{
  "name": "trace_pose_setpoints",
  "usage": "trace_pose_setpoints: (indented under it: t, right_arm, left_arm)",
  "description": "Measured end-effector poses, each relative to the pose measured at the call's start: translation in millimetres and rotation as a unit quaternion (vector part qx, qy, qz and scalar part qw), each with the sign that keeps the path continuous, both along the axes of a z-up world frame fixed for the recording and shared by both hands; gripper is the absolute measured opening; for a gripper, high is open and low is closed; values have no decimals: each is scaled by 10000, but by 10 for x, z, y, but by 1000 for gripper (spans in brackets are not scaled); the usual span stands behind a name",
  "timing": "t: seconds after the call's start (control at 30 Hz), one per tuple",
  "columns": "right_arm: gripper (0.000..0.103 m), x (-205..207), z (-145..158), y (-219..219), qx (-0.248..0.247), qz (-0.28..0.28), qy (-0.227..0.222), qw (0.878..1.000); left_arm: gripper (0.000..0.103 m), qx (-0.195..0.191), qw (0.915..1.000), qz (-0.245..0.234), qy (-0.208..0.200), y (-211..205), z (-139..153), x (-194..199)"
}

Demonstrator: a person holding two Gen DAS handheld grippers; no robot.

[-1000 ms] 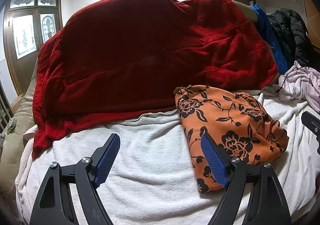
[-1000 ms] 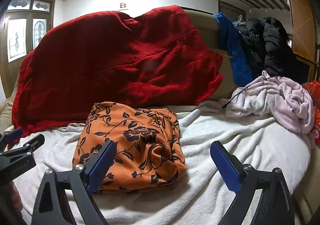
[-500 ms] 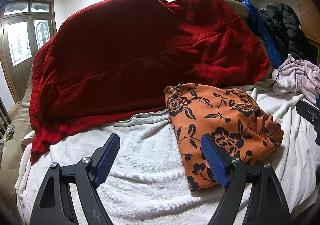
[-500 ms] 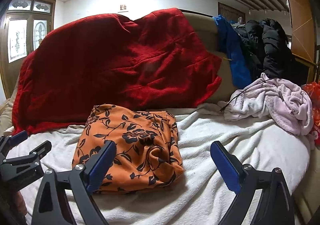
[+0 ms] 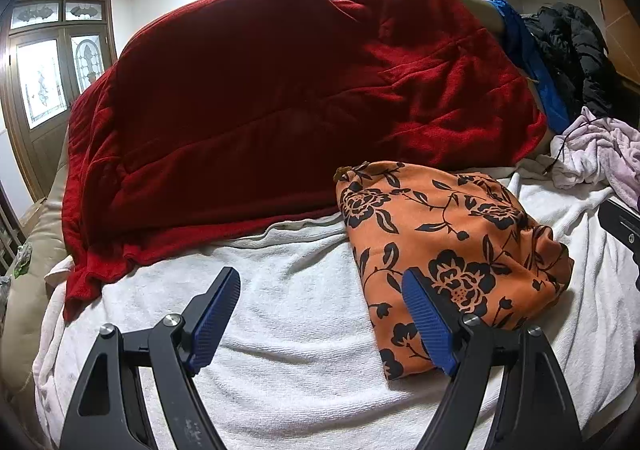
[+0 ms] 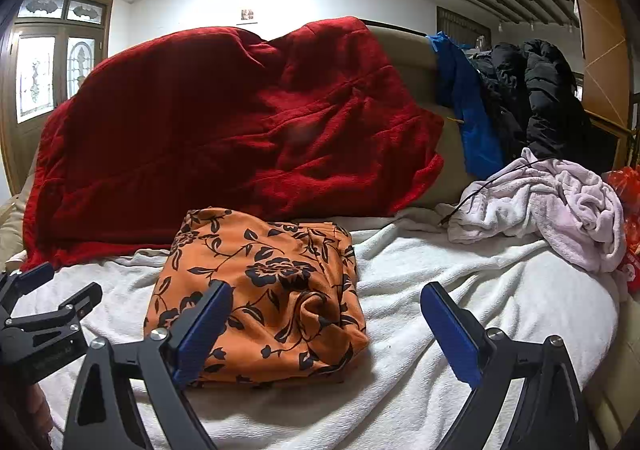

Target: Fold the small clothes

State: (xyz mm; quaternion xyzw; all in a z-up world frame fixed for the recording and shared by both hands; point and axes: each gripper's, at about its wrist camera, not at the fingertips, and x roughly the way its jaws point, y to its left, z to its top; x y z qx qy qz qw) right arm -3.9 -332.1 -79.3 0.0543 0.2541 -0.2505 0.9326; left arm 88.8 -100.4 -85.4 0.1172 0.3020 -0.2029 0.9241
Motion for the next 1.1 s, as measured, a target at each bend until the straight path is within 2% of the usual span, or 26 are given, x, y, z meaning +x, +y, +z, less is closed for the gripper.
trace_pose_setpoints:
  t: [0.47, 0.63, 0.83, 0.97, 1.1]
  right_arm:
    - [97, -25, -4, -16, 13, -11, -27, 10000]
    - [97, -67, 39, 5, -55, 5, -101, 9999]
    - [97, -130, 87, -67, 249, 71, -263, 9993]
    - [97, -13, -14, -195, 856, 249, -245, 9957]
    - [97, 275, -200, -290, 1717, 778, 24, 9821]
  left_arm:
    - [83, -18, 10000, -41, 30, -30, -9, -27]
    - [83, -143, 9998, -110, 91, 15, 40, -83]
    - [83, -133, 9998, -96, 120, 96, 15, -79]
    - [83, -178, 9975, -315, 600, 54, -174, 79]
    - [83, -59, 9891, -338, 1434, -79, -484, 333]
